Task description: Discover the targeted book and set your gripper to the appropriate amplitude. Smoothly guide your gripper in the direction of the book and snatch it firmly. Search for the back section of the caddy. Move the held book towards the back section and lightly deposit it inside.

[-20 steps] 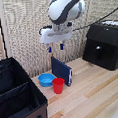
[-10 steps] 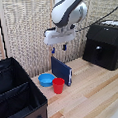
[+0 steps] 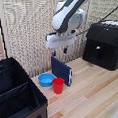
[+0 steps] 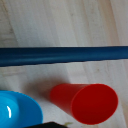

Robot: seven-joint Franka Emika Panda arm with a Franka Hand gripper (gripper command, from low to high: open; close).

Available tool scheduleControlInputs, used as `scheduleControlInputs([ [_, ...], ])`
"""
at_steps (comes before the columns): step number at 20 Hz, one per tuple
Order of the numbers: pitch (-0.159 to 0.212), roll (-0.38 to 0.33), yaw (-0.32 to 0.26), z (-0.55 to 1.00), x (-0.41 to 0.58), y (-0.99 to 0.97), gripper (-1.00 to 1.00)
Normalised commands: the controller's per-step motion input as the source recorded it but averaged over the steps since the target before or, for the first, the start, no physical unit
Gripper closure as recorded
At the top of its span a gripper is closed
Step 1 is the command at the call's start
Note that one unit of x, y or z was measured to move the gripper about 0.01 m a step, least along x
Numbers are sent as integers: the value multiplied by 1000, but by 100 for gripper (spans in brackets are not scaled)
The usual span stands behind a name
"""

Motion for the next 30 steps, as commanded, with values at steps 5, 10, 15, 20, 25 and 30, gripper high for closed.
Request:
scheduleControlInputs([
  [5,102,-16,1,-304,370,-190,-100],
  [10,58,0,11,-248,357,-277,-100],
  [15,18,0,7,-140,213,-138,100],
  [20,0,-18,9,-25,21,33,100],
  [25,12,-22,33,-41,12,162,100],
  [30,-5,-102,63,-23,-31,315,100],
])
